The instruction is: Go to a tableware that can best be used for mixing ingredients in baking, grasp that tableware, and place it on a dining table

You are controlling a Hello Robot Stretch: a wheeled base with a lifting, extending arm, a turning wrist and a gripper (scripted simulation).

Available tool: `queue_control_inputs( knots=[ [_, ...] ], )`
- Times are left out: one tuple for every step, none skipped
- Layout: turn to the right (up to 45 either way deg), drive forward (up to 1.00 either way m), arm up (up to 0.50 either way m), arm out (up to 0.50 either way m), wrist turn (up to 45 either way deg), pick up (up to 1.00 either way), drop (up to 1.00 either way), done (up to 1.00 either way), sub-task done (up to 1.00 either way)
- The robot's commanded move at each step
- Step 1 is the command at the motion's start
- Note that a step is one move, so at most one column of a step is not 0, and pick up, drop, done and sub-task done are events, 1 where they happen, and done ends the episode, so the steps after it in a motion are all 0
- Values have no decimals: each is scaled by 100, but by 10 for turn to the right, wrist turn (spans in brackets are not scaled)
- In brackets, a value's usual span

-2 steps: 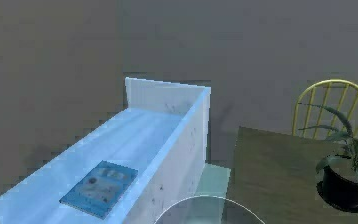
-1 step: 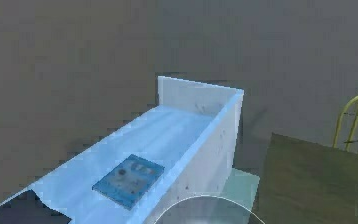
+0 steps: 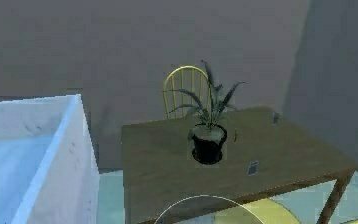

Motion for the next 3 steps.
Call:
queue_control_inputs(
  knots=[
    [390, 0, 0, 0, 0, 0, 0, 0, 0],
    [-450, 0, 0, 0, 0, 0, 0, 0, 0],
    [-240, 0, 0, 0, 0, 0, 0, 0, 0]
  ],
)
